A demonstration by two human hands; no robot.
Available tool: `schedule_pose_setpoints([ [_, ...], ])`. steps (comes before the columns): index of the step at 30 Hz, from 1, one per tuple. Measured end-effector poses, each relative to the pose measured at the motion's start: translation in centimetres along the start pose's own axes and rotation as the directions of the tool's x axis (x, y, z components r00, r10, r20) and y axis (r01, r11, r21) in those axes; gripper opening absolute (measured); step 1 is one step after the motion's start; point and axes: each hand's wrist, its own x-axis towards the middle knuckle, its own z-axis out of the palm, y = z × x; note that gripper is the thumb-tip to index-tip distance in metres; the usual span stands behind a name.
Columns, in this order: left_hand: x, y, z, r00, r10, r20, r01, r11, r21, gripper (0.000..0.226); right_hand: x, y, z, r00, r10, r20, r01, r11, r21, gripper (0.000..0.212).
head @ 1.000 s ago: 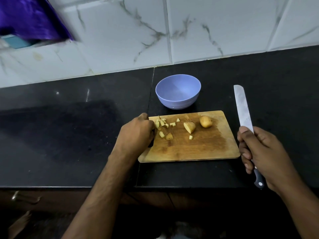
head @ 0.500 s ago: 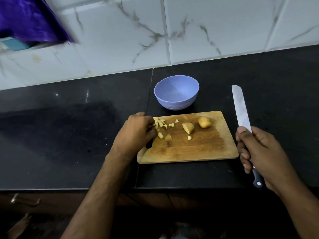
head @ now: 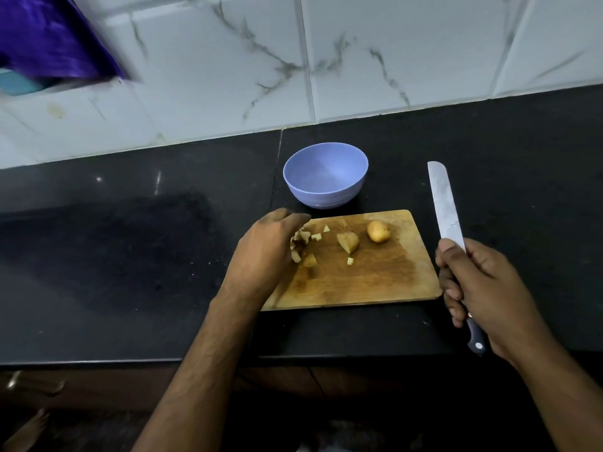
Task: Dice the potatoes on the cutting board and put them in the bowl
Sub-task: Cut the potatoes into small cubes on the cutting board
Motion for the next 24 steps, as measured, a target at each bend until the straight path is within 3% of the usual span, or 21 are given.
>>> schedule_pose_setpoints([
  [3,-1.3,-1.1,0.1,0.995,-0.054,-0.081,0.048,0.996,-0.081,0.029,0.0,0.0,0.1,1.0,0.001,-0.001,-0.001,1.0,0.0,0.033],
  [9,-2.5,-1.5,1.2,0.991,-0.132,0.029,0.135,0.983,-0.121,0.021,0.0,0.2,0.0,1.0,-0.003,-0.004,0.003,1.0,0.003,0.033],
  [16,-1.4,-0.6,1.8,0.984,-0.161,-0.069,0.15,0.978,-0.145,0.023,-0.1,0.2,0.0,1.0,-0.012,-0.01,0.013,1.0,0.011,0.034],
  [20,-2.7,0.3,2.0,0.977,-0.122,-0.173,0.089,0.978,-0.188,0.018,0.0,0.2,0.0,1.0,-0.017,-0.006,0.017,1.0,-0.003,0.033],
  [24,-4.3,0.9,2.2,0.996,-0.076,-0.037,0.067,0.977,-0.204,0.031,0.1,0.4,0.0,1.0,-0.027,0.005,0.027,0.999,-0.017,0.034],
])
